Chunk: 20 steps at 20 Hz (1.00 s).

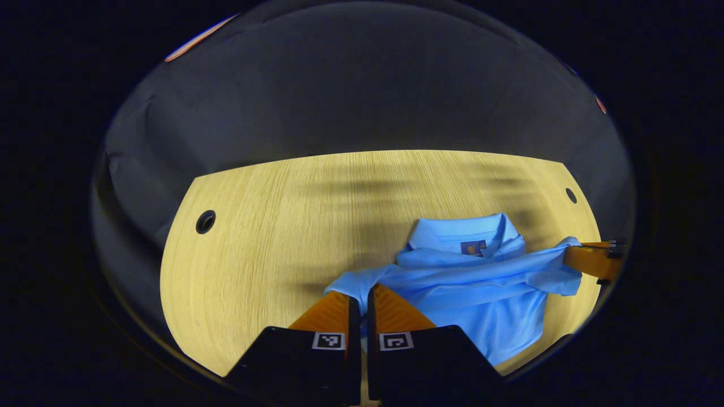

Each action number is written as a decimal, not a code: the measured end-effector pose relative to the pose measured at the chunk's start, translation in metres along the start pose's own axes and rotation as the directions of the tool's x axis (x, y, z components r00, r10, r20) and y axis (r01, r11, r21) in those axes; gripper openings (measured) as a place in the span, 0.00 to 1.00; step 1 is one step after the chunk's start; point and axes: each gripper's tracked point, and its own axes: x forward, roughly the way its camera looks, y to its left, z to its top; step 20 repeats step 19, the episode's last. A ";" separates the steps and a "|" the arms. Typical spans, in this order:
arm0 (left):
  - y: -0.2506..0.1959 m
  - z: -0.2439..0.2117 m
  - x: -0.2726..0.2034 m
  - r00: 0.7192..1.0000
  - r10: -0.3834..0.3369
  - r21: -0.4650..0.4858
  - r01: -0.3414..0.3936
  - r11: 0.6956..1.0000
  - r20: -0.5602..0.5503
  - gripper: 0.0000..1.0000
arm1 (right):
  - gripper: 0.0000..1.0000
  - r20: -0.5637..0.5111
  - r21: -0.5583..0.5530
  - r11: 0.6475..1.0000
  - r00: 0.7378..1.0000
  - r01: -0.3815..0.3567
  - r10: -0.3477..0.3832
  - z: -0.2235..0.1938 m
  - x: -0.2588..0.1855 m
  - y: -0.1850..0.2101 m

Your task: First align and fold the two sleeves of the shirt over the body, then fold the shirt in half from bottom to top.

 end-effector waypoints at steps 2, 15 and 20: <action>0.006 0.002 -0.001 1.000 0.025 -0.011 -0.025 1.000 0.016 0.22 | 0.10 -0.009 -0.001 1.000 1.000 -0.003 0.003 0.001 -0.001 -0.003; 0.035 0.076 -0.157 0.918 0.096 -0.053 -0.082 0.995 0.385 0.98 | 0.99 0.245 -0.004 0.999 0.969 0.032 -0.030 0.036 -0.109 0.000; 0.038 0.079 -0.228 0.876 0.078 -0.065 -0.053 0.996 0.476 0.98 | 0.99 0.376 -0.048 0.998 0.926 0.040 -0.019 0.043 -0.172 0.014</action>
